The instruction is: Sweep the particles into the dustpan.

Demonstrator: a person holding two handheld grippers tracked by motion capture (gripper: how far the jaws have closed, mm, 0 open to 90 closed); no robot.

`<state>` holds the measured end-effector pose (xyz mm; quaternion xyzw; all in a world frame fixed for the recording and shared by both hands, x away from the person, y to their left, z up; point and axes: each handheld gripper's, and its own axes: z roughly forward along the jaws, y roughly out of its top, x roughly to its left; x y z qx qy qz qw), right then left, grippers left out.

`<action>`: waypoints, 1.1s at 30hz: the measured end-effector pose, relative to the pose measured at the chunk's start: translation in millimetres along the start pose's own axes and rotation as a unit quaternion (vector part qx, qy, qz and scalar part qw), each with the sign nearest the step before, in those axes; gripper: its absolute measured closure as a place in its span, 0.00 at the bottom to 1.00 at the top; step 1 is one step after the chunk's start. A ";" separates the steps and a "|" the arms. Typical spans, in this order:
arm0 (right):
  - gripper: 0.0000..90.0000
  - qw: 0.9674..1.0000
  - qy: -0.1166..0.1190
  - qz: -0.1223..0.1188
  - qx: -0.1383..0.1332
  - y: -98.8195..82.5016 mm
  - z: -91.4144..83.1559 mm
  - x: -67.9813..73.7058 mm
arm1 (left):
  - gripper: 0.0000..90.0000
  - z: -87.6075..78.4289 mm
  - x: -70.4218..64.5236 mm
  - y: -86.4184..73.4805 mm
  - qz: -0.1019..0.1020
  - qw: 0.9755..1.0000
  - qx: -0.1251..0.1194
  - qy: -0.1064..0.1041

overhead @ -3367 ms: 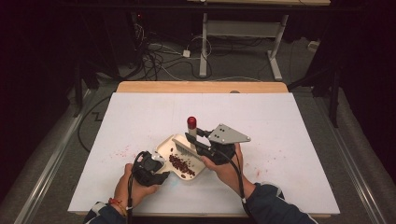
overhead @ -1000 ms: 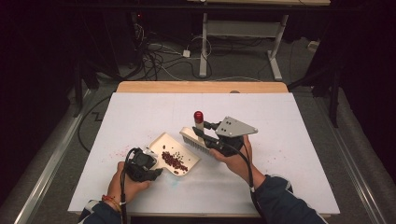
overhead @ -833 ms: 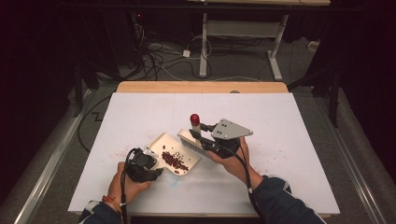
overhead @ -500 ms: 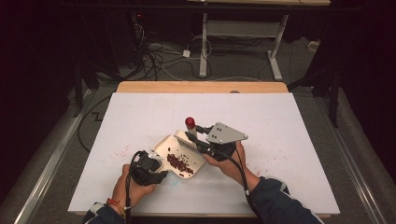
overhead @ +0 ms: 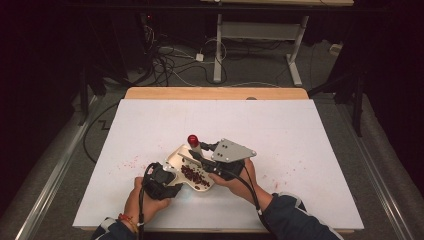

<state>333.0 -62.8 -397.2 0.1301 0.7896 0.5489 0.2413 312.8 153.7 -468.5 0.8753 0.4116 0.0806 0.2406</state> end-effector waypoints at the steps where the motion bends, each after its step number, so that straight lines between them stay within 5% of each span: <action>1: 0.78 1.000 0.002 0.000 0.001 0.9 0.1 1.9 | 0.71 0.0 0.0 0.0 0.000 1.000 0.000 0.000; 20: 0.78 0.999 0.018 0.035 -0.006 7.7 -9.2 0.6 | 0.70 2.4 3.4 -1.2 -0.008 1.000 -0.003 -0.007; 33: 0.78 0.999 -0.028 0.038 -0.016 7.3 -20.0 -21.2 | 0.71 0.6 2.7 -1.3 0.004 1.000 -0.003 -0.006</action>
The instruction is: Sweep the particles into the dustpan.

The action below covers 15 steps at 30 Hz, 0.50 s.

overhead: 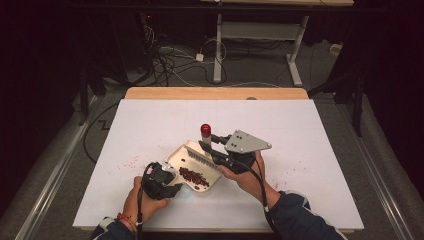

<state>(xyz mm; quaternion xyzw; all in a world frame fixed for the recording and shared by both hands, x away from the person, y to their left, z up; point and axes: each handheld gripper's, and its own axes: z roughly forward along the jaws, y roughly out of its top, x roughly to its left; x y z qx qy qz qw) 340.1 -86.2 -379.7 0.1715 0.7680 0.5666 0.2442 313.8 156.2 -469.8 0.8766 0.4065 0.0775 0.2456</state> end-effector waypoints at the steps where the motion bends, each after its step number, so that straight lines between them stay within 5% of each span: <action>1: 0.78 1.000 -0.006 -0.007 0.001 -0.4 -0.1 0.0 | 0.71 -0.4 -0.5 0.1 0.002 1.000 0.000 -0.002; 10: 0.78 1.000 -0.002 -0.016 0.010 -8.4 6.0 -0.1 | 0.71 0.0 -10.0 2.0 0.024 0.999 -0.006 -0.019; 15: 0.78 1.000 0.023 -0.018 0.011 -11.1 10.2 6.5 | 0.71 1.0 -12.2 2.5 0.023 1.000 -0.006 -0.015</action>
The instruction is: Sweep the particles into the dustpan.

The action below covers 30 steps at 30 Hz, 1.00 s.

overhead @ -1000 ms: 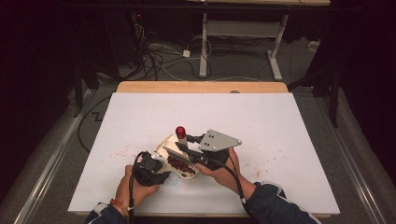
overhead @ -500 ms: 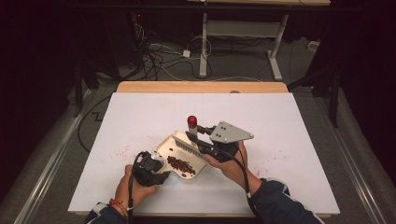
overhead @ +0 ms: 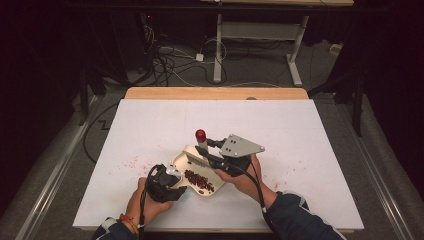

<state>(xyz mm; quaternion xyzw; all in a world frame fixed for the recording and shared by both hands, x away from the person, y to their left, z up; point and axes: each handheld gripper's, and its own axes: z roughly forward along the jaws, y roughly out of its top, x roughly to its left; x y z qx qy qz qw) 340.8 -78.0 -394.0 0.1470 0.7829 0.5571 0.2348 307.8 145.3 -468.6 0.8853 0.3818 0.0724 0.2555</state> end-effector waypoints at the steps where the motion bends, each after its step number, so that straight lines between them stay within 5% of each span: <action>1: 0.78 1.000 0.002 -0.003 -0.001 0.2 0.7 2.1 | 0.71 -0.1 0.0 0.0 0.002 1.000 0.002 0.001; 9: 0.78 0.999 0.042 -0.001 -0.008 2.8 0.3 14.8 | 0.71 1.3 1.4 -0.8 -0.004 1.000 0.001 -0.001; 16: 0.78 0.999 0.050 0.013 -0.013 3.5 -2.2 13.0 | 0.70 1.8 5.3 -2.0 -0.011 1.000 -0.002 -0.001; 30: 0.77 0.999 0.033 0.022 -0.020 7.0 -10.8 5.0 | 0.70 0.8 13.9 -5.0 -0.016 1.000 -0.001 0.000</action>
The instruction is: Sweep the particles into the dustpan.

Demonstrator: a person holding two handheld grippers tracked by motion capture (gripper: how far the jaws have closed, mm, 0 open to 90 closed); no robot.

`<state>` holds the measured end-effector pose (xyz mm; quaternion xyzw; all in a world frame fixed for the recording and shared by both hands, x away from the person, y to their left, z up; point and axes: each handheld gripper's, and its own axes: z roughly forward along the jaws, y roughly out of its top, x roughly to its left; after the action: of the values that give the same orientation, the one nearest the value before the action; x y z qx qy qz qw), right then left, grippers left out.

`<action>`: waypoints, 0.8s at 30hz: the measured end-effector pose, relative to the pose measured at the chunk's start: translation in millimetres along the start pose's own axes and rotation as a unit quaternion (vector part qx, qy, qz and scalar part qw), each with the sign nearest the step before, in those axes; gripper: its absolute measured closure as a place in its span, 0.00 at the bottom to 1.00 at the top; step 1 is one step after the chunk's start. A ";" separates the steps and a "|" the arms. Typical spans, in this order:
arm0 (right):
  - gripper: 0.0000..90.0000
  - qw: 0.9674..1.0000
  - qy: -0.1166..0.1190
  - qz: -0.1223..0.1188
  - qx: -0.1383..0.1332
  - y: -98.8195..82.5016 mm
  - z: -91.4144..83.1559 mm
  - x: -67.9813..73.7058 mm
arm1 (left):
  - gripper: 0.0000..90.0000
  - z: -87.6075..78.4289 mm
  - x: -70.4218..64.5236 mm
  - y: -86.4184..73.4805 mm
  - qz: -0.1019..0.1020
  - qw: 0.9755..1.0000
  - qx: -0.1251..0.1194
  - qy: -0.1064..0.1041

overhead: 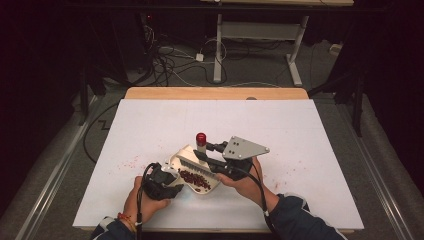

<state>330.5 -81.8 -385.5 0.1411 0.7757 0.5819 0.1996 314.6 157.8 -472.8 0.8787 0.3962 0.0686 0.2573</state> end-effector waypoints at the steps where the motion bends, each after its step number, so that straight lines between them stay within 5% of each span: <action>1: 0.78 1.000 0.000 0.001 -0.002 0.7 -1.4 -1.5 | 0.70 -0.1 0.4 -0.1 0.000 1.000 0.000 0.001; 24: 0.78 0.999 -0.042 0.014 0.015 -1.5 -48.3 -30.7 | 0.71 -7.7 12.4 -3.1 -0.019 1.000 -0.005 0.023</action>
<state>334.7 -137.0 -370.7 0.1795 0.7733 0.5662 0.2218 318.5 171.7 -468.8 0.8678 0.4184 0.0860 0.2540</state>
